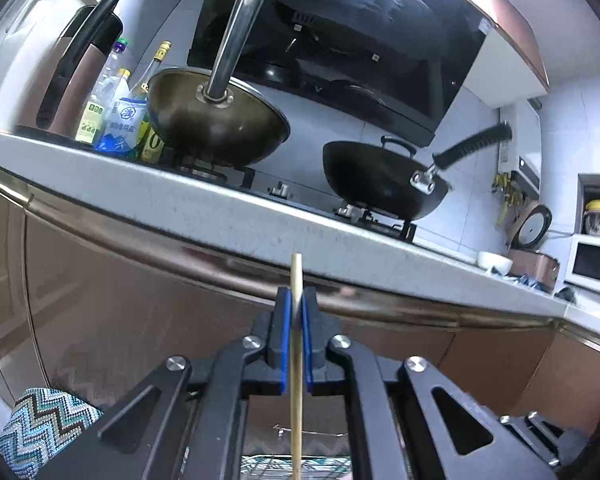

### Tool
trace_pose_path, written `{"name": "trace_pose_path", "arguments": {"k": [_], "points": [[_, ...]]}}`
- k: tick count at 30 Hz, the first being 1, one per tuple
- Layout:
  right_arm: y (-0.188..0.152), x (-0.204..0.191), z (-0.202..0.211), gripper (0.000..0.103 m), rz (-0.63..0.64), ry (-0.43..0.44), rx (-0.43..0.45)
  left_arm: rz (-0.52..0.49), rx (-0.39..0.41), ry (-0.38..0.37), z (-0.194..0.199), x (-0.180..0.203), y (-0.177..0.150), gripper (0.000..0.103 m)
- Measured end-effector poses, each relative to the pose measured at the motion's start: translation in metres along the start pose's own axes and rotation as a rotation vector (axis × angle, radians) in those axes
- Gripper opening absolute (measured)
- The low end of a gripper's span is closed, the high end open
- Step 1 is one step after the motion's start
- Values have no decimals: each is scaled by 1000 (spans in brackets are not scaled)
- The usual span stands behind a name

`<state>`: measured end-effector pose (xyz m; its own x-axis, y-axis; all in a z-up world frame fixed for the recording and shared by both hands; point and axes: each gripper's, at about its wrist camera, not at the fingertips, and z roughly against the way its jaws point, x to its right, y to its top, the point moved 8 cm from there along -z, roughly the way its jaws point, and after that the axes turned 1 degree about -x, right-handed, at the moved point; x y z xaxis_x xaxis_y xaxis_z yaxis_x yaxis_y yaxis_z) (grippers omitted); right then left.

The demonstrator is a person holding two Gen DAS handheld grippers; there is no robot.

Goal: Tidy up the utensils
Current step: 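Lift both utensils to the clear holder while both tools open to drop them in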

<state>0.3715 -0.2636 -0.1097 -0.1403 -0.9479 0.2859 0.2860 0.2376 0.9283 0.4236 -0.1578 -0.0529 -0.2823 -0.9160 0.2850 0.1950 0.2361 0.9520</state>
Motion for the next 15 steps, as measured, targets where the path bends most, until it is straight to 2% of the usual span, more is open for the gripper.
{"name": "trace_pose_path", "arguments": {"k": [4,8,9,10,12,15], "points": [[-15,-12,-6,6,39,-9,0,-36,11,35,-10,-6,-25,5],[-33,-21,-11,8,8,52,-35,-50,-2,48,-11,-13,-44,7],[-37,-22,-11,9,-8,69,-45,-53,-3,47,-9,-14,-46,12],[-39,-22,-11,12,-15,75,-52,-57,-5,44,-6,-14,-47,16],[-42,-21,-8,25,-36,87,-65,-53,-11,38,0,-16,-46,26],[-41,-16,0,31,-59,92,-70,-41,-24,33,14,-22,-40,31]]}}
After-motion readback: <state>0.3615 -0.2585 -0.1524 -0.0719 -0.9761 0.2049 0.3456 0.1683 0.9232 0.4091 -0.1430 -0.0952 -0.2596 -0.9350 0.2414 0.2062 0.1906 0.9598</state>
